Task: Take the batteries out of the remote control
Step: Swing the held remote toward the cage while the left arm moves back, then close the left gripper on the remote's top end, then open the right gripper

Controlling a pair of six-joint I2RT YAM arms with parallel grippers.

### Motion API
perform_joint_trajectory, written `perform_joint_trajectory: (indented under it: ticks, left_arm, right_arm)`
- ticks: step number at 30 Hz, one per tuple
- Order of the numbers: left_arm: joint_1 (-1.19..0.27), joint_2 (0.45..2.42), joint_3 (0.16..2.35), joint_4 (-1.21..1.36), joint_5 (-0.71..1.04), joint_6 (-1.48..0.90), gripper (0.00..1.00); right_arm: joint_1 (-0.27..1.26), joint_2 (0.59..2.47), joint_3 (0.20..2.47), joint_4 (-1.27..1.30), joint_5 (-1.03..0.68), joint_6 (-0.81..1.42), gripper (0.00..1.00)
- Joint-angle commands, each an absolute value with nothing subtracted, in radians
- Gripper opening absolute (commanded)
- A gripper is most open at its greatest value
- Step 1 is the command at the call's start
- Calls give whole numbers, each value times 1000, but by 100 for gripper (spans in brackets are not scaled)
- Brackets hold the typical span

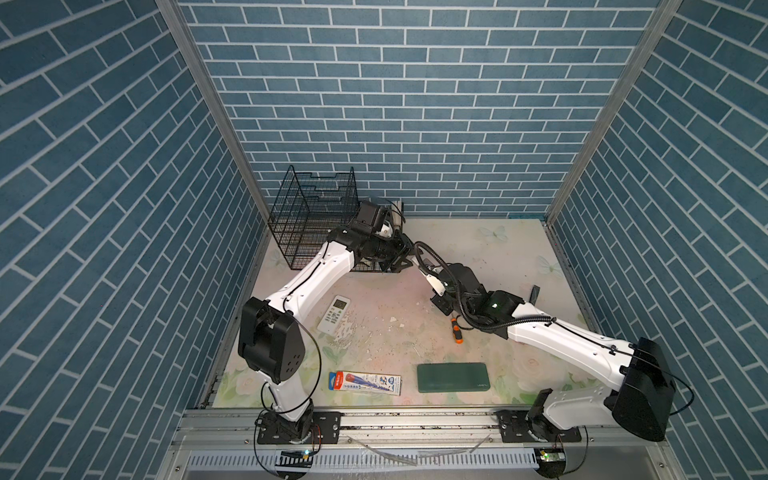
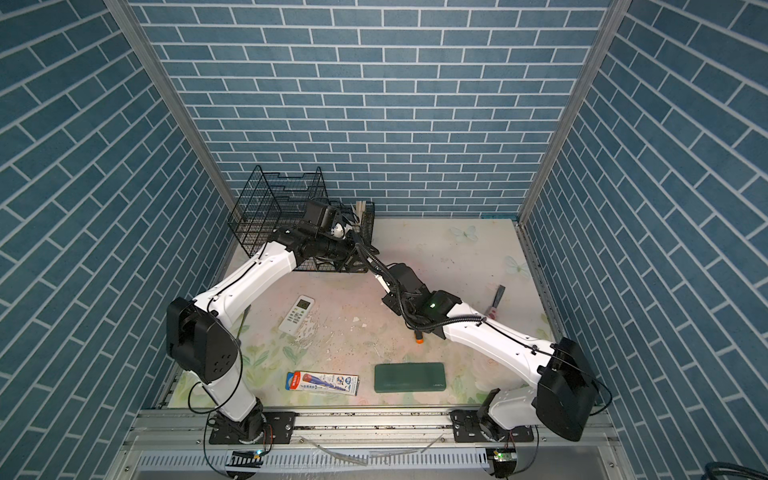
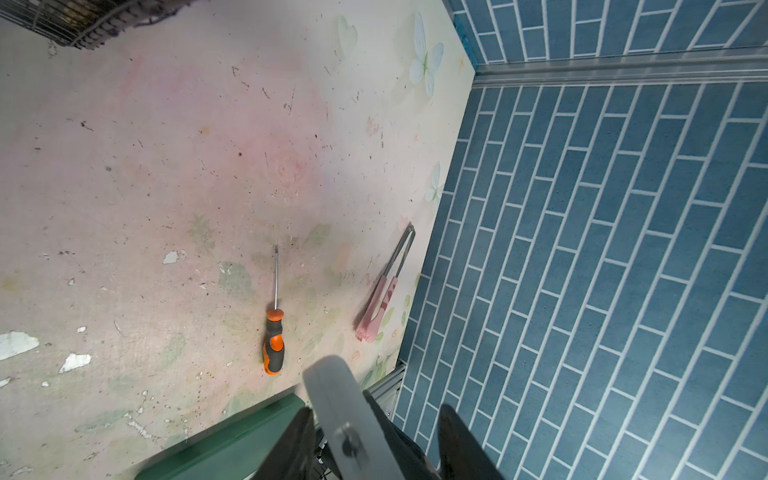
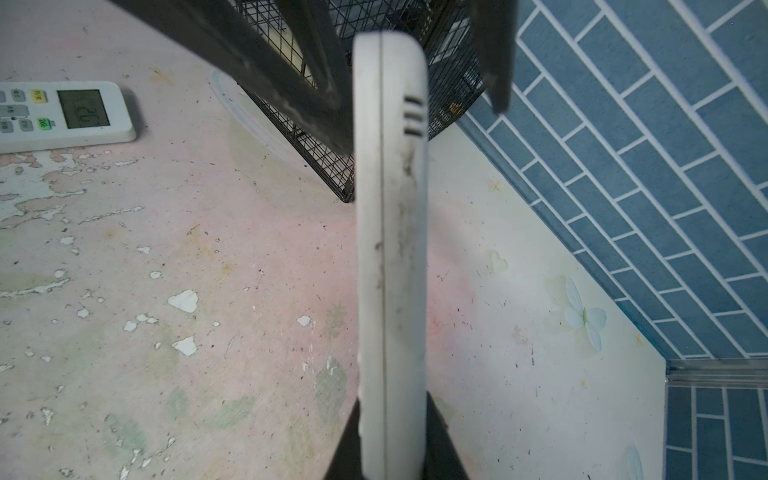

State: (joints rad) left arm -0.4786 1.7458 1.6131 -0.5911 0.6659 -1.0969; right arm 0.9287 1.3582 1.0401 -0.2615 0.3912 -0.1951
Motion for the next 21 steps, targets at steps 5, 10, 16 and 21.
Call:
perform_joint_trajectory:
  ticks: [5,10,16,21]
  left_arm:
    - [-469,1750,1584,-586,696,-1097,45]
    - [-467,1741,1550,-556,713,-1141,42]
    - [-465,1736,1529,-527,727,-1158,36]
    - [-460,1728,1521,-519,730,-1161,31]
  right_arm:
    - [957,1348,1021,-184,468,-295,0]
    - [969,1363,1027,-163,486,-322,0]
    - [988,1382,1035,-131,500,-346,0]
    - [994,1380,1018,-82,513,-369,0]
